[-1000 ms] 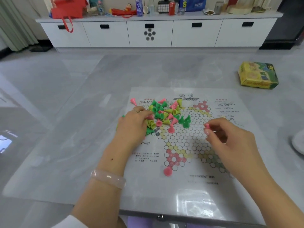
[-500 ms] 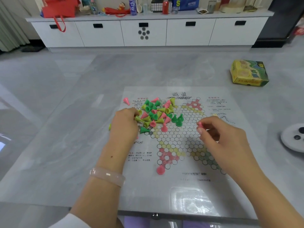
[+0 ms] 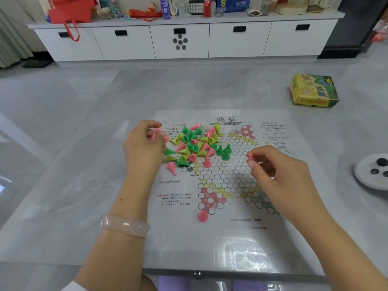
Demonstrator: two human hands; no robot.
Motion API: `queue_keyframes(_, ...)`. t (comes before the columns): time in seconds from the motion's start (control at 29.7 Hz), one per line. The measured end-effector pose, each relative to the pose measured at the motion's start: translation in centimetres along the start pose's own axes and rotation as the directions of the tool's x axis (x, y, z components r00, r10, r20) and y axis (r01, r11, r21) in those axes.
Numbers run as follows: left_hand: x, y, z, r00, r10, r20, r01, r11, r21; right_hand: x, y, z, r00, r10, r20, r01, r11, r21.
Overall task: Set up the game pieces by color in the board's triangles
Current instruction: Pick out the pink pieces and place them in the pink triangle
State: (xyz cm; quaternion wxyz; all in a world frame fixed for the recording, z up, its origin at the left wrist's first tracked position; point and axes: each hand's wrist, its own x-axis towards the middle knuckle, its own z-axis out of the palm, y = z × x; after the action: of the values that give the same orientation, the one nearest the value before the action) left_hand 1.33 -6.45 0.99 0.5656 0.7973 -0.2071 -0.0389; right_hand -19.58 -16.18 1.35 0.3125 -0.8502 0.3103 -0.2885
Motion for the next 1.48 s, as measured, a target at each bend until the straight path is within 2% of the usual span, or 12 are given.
queue_keyframes(0.2,0.1,-0.3,0.2,0.990,-0.138,0.007,0.136,0.969,-0.207,0.0,0.1,0.0,1.000,-0.013,0.004,0.013,1.000,-0.003)
queue_keyframes(0.27,0.2,-0.1,0.3,0.962,-0.263,0.074,0.270,0.878,-0.396,0.0,0.0,0.0,1.000,-0.017,0.006,0.017,1.000,0.000)
queue_keyframes(0.37,0.5,0.9,0.2,0.829,-0.460,0.319,0.496,0.342,-0.798,-0.1,0.1,0.1,1.000,-0.017,0.006,0.017,1.000,0.006)
queue_keyframes(0.44,0.7,1.2,0.2,0.774,-0.479,0.414,0.523,0.117,-0.844,-0.1,0.2,0.1,1.000,-0.019,0.008,0.019,1.000,0.004)
queue_keyframes(0.5,0.5,1.3,0.6,0.768,-0.487,0.416,0.563,0.205,-0.801,-0.1,0.2,0.0,1.000,-0.021,0.011,0.021,1.000,0.004)
queue_keyframes(0.57,0.0,1.3,1.1,0.854,-0.449,0.264,0.515,0.653,-0.555,-0.1,0.3,-0.1,1.000,-0.022,0.010,0.022,1.000,0.006)
queue_keyframes(0.61,-0.4,1.2,1.4,0.919,-0.353,0.176,0.391,0.874,-0.290,-0.1,0.3,-0.1,1.000,-0.021,0.010,0.020,1.000,0.005)
queue_keyframes(0.64,-0.7,0.9,1.7,0.970,-0.211,0.121,0.212,0.977,0.003,-0.1,0.4,-0.2,1.000,-0.017,0.011,0.017,1.000,0.005)
queue_keyframes(0.71,-1.3,0.6,2.1,0.990,0.036,0.136,-0.087,0.917,0.389,-0.1,0.5,-0.3,1.000,-0.013,0.008,0.013,1.000,0.008)
queue_keyframes(0.81,-1.5,0.4,2.8,0.976,0.089,0.201,-0.188,0.809,0.557,-0.1,0.6,-0.4,1.000,-0.014,0.003,0.014,1.000,0.008)
queue_keyframes(1.01,-1.5,0.0,4.1,0.967,0.042,0.253,-0.200,0.740,0.642,-0.3,0.9,-0.7,1.000,-0.020,0.007,0.020,1.000,0.003)
queue_keyframes(1.48,-1.1,-0.1,3.2,0.976,0.088,0.200,-0.182,0.831,0.525,-0.4,0.9,-0.9,1.000,-0.029,0.007,0.029,1.000,0.001)
